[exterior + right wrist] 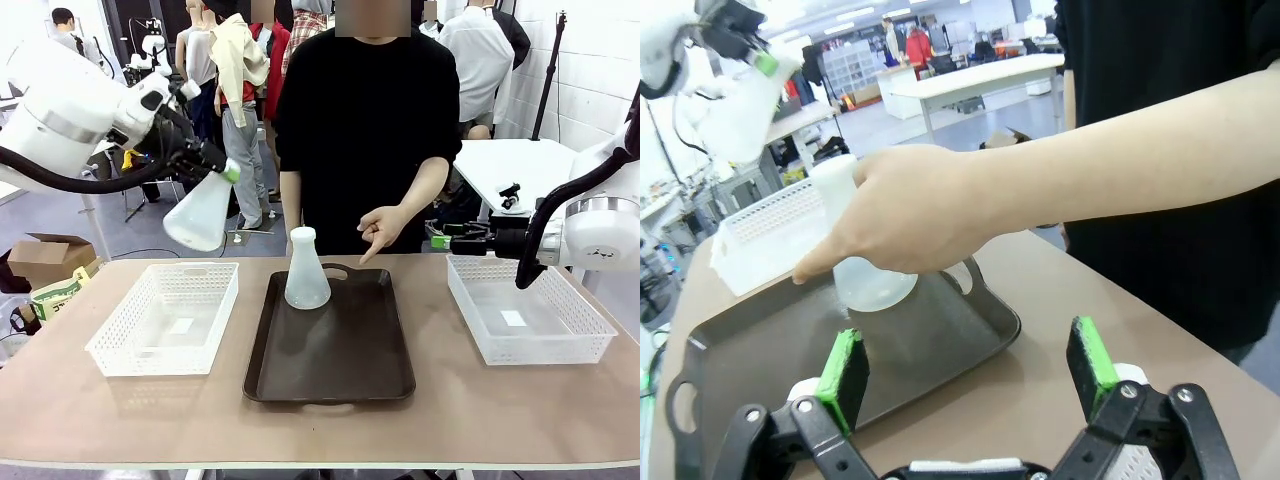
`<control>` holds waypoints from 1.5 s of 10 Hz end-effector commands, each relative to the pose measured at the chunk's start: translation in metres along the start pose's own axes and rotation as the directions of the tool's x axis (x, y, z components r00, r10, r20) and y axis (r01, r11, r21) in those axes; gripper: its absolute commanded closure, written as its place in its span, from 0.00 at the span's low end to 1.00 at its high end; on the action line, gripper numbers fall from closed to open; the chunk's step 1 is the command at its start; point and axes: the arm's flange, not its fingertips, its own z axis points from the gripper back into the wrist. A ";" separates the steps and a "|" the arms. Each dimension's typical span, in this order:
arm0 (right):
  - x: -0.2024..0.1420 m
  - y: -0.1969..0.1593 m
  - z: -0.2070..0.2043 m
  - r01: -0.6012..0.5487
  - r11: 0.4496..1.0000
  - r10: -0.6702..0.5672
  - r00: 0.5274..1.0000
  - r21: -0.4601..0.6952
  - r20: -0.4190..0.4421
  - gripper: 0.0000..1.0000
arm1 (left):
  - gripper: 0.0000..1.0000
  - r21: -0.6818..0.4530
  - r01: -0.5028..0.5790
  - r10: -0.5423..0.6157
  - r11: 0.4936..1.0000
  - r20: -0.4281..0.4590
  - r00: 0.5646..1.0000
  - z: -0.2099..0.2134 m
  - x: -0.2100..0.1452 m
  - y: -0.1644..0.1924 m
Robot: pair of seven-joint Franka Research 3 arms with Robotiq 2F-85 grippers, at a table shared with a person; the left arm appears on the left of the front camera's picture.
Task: Prepare the laboratory tools.
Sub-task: Place the picked Big flask upright in the Handle tray as directed by the person.
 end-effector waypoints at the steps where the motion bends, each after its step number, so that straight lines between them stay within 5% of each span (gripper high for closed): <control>1: 0.000 0.001 0.000 -0.006 1.000 0.006 1.000 0.008 -0.011 0.00 | 1.00 -0.274 0.172 -0.150 0.946 0.099 0.984 -0.001 -0.040 -0.004; 3: 0.000 0.001 0.000 -0.006 1.000 0.006 1.000 0.008 -0.011 0.00 | 1.00 -0.307 0.303 -0.237 0.902 0.236 0.943 -0.001 -0.045 -0.029; 5: 0.000 0.001 0.000 -0.006 1.000 0.006 1.000 0.008 -0.011 0.00 | 1.00 -0.348 0.310 -0.205 0.884 0.307 0.929 -0.004 -0.044 -0.036; 6: 0.000 0.001 0.000 -0.006 1.000 0.006 1.000 0.008 -0.011 0.00 | 1.00 -0.364 0.252 -0.142 0.897 0.304 0.942 -0.009 -0.041 -0.035; 7: 0.000 0.001 0.000 -0.006 1.000 0.006 1.000 0.008 -0.011 0.00 | 1.00 -0.313 0.323 -0.242 0.893 0.273 0.931 -0.008 -0.037 -0.042; 11: 0.000 0.001 0.000 -0.006 1.000 0.006 1.000 0.008 -0.011 0.00 | 1.00 -0.331 0.310 -0.222 0.891 0.277 0.935 -0.011 -0.041 -0.040; 15: 0.000 0.001 0.000 -0.006 1.000 0.006 1.000 0.008 -0.011 0.00 | 1.00 -0.460 0.600 -0.407 0.654 0.455 0.792 -0.107 -0.092 -0.127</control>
